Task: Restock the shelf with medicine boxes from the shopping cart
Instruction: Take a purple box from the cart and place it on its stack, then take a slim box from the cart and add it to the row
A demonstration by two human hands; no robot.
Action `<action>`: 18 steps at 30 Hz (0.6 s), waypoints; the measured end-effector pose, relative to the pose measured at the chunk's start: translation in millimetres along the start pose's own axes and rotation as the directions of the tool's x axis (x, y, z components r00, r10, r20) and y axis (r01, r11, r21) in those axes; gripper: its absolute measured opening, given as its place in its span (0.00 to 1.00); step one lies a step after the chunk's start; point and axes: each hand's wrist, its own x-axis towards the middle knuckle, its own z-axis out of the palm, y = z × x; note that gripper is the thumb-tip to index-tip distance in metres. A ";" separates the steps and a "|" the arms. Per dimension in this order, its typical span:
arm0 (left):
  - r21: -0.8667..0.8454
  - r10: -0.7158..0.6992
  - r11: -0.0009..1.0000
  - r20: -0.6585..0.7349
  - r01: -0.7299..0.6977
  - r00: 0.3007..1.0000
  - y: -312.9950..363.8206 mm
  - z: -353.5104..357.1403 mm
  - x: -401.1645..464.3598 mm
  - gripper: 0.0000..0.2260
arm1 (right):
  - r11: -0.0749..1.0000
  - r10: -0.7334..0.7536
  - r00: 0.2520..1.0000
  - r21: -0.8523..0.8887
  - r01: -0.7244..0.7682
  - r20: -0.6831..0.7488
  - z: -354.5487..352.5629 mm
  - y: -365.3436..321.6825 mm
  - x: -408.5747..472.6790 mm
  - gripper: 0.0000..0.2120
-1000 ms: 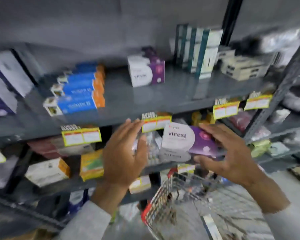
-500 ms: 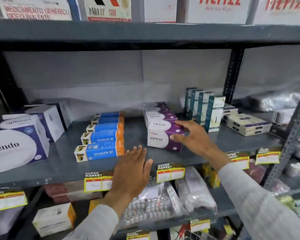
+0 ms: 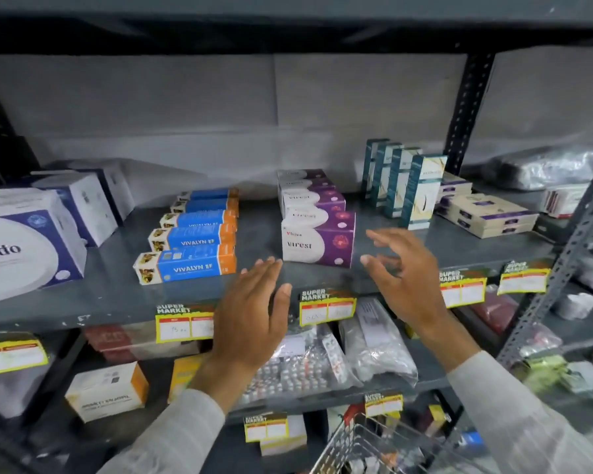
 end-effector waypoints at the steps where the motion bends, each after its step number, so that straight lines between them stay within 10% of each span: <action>1: -0.020 0.037 0.999 -0.064 -0.038 0.997 6.6 1.4 -10.4 0.21 | 0.998 -0.062 0.996 -0.026 0.061 -0.068 -4.6 0.8 -16.2 0.15; 5: -0.052 0.209 0.974 -0.155 -0.219 0.966 31.9 31.2 -66.9 0.20 | 0.983 -0.158 0.979 -0.111 0.144 -0.129 -12.9 28.7 -91.1 0.07; 11: -0.137 0.165 0.982 0.318 -0.127 0.934 47.0 122.5 -183.3 0.19 | 0.969 0.215 0.962 -0.161 -0.188 0.170 -12.2 111.6 -219.7 0.10; 14: -0.130 0.121 0.990 0.530 -0.060 0.839 47.2 164.8 -247.4 0.17 | 0.827 0.563 0.761 -0.229 -0.514 0.323 -12.7 161.2 -284.0 0.11; 18: -0.067 0.034 0.997 0.759 0.026 0.650 45.6 214.8 -311.6 0.17 | 0.481 0.862 0.267 -0.527 -0.700 0.431 -19.9 226.0 -362.3 0.19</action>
